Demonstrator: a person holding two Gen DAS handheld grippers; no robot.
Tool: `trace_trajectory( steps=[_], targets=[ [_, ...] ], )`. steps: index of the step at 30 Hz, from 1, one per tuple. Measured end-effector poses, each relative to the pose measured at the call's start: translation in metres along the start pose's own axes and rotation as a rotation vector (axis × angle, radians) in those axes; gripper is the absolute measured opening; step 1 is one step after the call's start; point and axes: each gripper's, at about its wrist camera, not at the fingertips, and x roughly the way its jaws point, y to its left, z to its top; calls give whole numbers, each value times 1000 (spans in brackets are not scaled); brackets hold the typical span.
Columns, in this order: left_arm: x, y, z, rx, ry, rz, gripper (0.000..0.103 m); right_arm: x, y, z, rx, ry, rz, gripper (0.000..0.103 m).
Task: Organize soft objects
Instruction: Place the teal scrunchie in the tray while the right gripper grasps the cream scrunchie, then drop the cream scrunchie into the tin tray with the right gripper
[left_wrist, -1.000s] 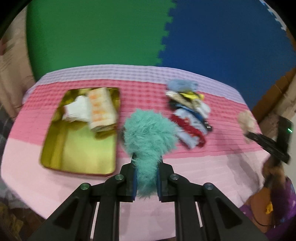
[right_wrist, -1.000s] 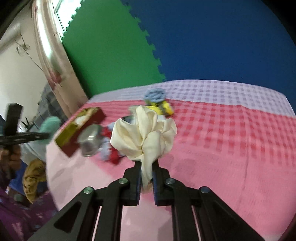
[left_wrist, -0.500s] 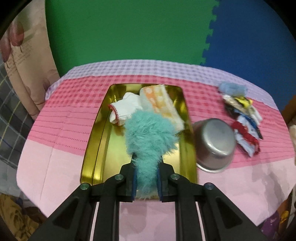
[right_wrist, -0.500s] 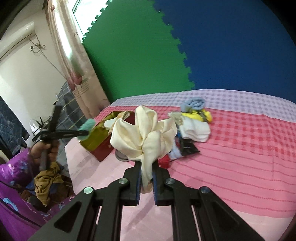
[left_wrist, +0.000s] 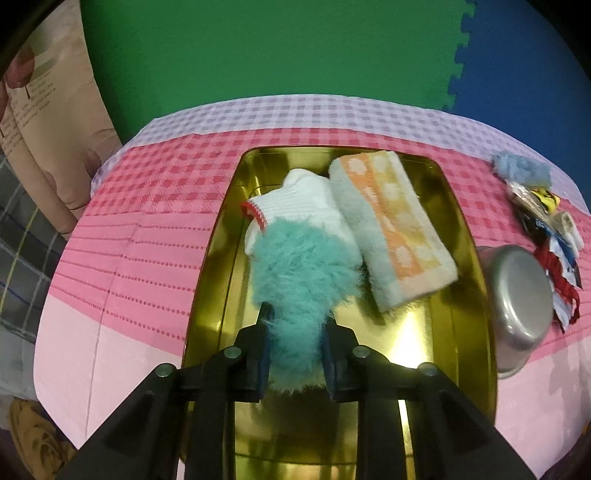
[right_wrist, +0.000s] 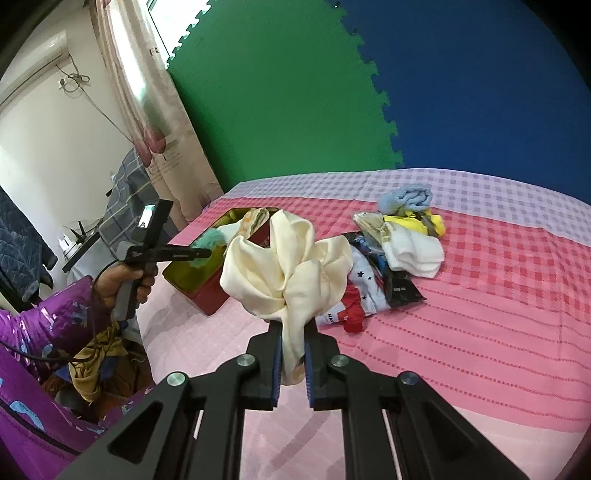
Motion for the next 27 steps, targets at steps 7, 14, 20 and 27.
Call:
trace_trajectory(
  steps=[7,14,20,27],
  targets=[
    [6,-8,2,58,-6,39,63,3,10,0,-3,7,16,9],
    [-19,-13,-3,74,-72,121,83,4,23,9,-30,-4,41,9],
    [-67,-6,-25,-35,-155,108,89,26,45,32,-68,1,110,10],
    [-113,-12,-86,-175,-231,123,95,115,92,83,-140,86,209,10]
  ],
)
